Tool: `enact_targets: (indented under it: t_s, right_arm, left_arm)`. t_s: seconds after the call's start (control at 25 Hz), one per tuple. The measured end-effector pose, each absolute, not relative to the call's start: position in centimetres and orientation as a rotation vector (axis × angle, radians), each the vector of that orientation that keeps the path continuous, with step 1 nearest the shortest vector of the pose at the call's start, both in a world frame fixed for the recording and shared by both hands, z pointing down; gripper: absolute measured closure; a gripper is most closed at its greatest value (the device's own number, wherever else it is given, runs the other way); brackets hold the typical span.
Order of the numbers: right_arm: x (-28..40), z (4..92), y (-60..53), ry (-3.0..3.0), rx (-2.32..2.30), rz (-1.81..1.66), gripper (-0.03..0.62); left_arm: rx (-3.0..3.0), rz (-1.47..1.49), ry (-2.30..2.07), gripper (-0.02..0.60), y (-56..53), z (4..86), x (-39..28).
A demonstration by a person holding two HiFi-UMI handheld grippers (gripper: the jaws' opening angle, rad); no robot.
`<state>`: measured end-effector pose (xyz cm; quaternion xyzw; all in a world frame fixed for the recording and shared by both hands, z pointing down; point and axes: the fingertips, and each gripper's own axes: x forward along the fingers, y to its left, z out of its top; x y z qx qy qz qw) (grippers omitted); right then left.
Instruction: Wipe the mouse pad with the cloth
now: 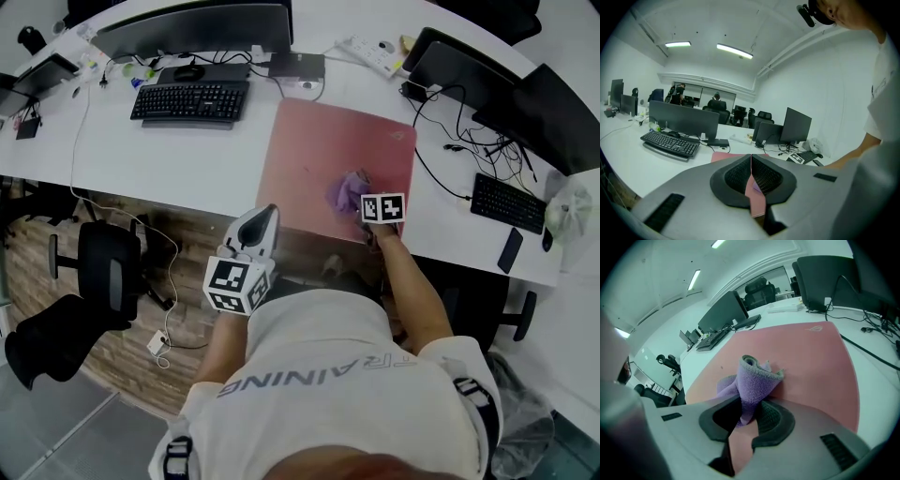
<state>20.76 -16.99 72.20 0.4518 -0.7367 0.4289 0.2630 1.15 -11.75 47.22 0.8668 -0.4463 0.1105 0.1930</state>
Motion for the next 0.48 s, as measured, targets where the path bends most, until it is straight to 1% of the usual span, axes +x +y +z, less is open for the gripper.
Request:
enact_targets:
  t_s: [0.48]
  right_arm:
    - [31.9, 72.0, -13.6, -1.932, 1.324, 1.178, 0.505]
  left_arm:
    - [2.495, 0.267, -1.153, 0.549, -10.9, 47.5, 10.1]
